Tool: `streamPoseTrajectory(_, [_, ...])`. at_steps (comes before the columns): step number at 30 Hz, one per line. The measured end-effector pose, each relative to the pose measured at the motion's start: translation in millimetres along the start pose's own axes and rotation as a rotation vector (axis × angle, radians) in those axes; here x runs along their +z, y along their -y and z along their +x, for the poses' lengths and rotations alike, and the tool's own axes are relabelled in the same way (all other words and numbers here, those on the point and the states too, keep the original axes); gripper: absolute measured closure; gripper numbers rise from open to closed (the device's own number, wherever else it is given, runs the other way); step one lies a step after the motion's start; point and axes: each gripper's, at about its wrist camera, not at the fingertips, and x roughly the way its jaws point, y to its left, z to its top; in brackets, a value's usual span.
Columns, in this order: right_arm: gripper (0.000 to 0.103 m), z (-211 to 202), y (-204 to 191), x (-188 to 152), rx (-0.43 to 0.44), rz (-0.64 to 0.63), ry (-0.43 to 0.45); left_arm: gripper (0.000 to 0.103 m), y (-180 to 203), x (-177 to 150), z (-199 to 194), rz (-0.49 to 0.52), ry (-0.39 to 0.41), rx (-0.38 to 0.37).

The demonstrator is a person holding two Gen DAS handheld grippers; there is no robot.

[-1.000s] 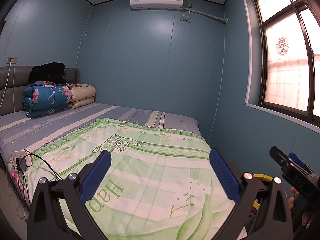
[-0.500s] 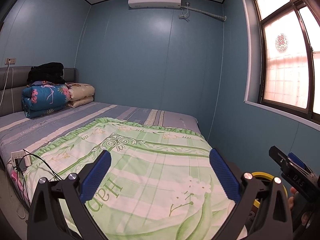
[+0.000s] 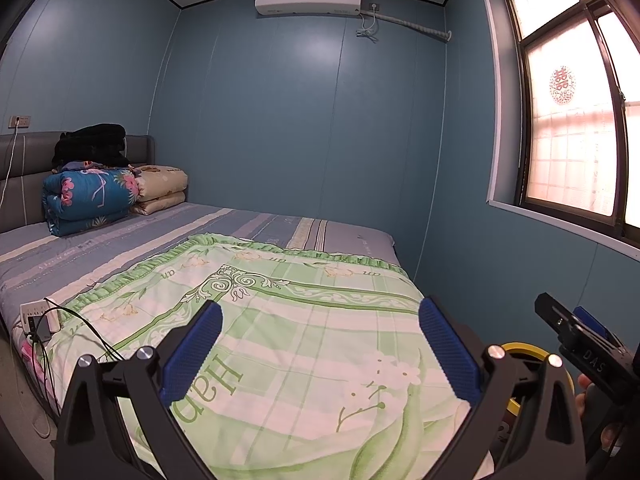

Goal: Collect trash

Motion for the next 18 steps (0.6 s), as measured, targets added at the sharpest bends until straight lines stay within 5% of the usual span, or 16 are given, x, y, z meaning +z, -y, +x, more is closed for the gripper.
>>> streamPoseTrajectory(18, [0.008, 7.1, 4.2, -3.8, -0.005, 0.022, -0.022, 0.008, -2.3, -2.6, 4.6, 0.008, -0.007, -0.015])
